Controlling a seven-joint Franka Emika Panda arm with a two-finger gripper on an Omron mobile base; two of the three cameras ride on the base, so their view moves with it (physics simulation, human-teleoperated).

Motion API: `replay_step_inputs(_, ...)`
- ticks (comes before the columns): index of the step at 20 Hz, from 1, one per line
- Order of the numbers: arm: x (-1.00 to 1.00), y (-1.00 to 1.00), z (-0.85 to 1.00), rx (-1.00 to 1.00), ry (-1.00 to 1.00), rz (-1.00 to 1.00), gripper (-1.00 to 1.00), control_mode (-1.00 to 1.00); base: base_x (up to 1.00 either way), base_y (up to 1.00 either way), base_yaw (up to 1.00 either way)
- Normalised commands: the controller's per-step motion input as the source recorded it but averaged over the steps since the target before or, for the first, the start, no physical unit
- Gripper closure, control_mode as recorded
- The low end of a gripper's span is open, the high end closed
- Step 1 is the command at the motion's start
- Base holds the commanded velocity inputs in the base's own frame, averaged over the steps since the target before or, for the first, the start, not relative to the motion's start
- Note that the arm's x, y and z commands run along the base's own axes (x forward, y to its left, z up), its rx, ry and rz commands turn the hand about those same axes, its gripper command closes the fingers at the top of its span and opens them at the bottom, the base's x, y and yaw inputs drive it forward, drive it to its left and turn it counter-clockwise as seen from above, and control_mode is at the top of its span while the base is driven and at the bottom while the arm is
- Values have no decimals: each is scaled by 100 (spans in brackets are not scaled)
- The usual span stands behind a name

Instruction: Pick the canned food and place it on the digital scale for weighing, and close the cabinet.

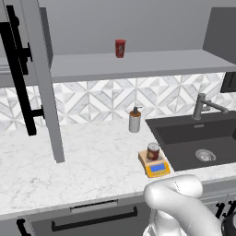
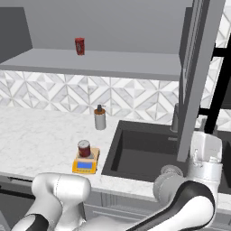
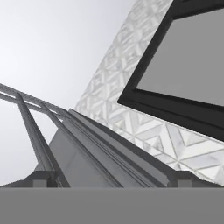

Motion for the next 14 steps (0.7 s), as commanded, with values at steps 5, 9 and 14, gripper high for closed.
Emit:
replay_step_inputs(5,-17,62,56,-7,0,0,-100,-100,0,0,0)
replay_step_inputs(9,-25,100,27,-21,0,1,-100,-100,0,0,0)
replay_step_inputs(14,37,100,44,-42,37,-3,-100,-100,0,0,0)
